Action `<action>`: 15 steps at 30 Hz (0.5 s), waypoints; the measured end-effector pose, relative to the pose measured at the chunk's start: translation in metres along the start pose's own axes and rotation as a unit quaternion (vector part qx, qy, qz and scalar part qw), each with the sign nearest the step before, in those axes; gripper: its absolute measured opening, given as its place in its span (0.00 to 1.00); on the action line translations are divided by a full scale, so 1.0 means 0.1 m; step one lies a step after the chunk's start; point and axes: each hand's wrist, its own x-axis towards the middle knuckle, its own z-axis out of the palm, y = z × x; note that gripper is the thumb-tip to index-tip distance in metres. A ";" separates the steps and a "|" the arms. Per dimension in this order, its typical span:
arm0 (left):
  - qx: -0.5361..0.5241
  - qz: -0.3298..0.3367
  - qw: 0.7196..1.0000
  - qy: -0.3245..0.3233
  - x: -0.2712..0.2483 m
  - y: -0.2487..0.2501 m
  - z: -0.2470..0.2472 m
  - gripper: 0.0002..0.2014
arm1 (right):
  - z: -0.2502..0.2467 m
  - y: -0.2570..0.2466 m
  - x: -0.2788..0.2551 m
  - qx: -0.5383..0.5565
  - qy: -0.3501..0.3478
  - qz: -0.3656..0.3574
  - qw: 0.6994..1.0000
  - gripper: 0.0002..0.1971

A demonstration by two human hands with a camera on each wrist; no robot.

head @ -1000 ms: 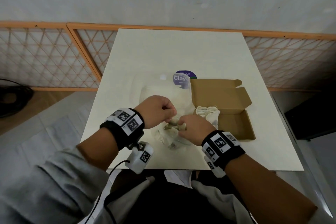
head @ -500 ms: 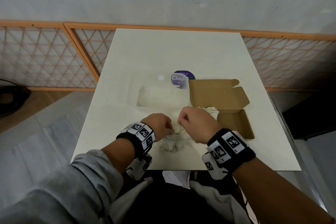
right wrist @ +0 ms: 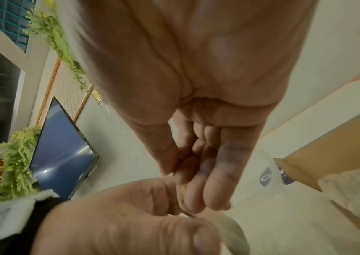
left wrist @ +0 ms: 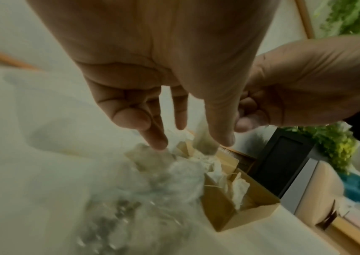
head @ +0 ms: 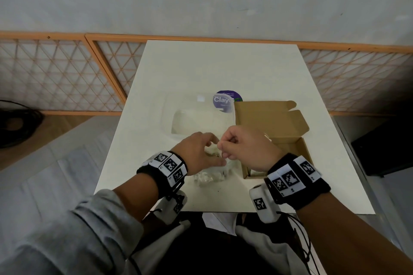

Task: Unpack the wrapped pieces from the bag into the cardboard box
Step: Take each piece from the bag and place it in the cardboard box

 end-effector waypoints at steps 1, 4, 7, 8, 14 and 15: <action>-0.004 0.005 1.000 -0.009 0.02 0.03 0.03 0.22 | -0.01 -0.02 0.00 0.004 -0.002 -0.005 1.000 0.05; 0.000 -0.014 0.999 -0.034 0.05 0.10 0.12 0.12 | -0.09 -0.09 -0.04 0.000 0.007 -0.023 1.000 0.05; 0.018 -0.014 0.999 -0.025 0.07 0.05 0.19 0.06 | -0.20 -0.16 -0.09 0.008 0.035 -0.035 0.999 0.05; 0.021 -0.013 0.999 -0.025 0.06 0.03 0.19 0.05 | -0.23 -0.18 -0.10 0.009 0.042 -0.039 0.998 0.05; 0.044 -0.001 0.999 -0.017 0.01 -0.02 0.19 0.06 | -0.37 -0.42 -0.20 0.058 0.072 -0.066 0.994 0.06; 0.039 0.001 0.999 -0.011 0.00 -0.02 0.19 0.08 | -0.38 -0.46 -0.22 0.063 0.074 -0.070 0.993 0.06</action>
